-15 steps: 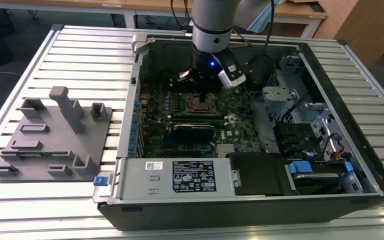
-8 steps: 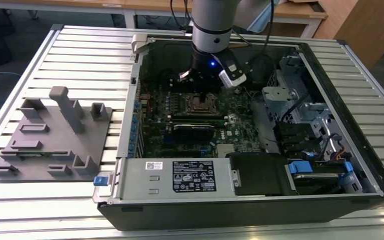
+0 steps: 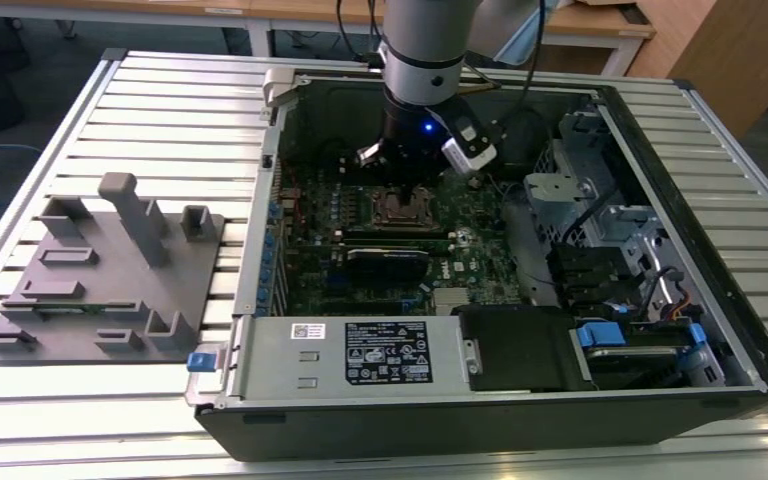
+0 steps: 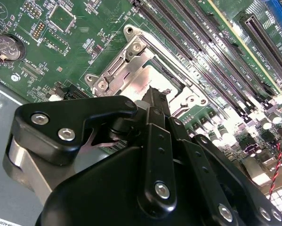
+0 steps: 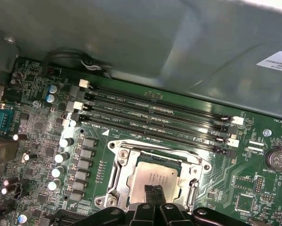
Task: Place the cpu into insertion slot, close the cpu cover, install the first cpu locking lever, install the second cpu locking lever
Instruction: 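Install the first cpu locking lever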
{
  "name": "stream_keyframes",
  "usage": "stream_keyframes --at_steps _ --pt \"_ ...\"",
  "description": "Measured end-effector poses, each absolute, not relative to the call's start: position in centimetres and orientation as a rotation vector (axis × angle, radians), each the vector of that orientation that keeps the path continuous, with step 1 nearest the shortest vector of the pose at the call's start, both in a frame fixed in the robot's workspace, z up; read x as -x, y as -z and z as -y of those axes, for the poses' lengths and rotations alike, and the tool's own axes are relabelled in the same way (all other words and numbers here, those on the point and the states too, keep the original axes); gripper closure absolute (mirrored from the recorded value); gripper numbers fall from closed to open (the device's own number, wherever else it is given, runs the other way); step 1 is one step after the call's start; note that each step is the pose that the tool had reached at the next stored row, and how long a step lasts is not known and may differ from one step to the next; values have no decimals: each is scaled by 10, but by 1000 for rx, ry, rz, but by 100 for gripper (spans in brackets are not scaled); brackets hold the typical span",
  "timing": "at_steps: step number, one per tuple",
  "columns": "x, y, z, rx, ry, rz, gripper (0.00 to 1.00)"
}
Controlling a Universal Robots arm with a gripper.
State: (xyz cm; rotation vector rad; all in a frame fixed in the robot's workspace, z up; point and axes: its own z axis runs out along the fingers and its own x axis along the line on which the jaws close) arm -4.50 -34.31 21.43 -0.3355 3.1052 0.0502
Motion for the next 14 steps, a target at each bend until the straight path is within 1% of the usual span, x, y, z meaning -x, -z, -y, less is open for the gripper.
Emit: stream_keyframes --at_steps 14 --pt "45 -214 343 351 -50 -3104 90"
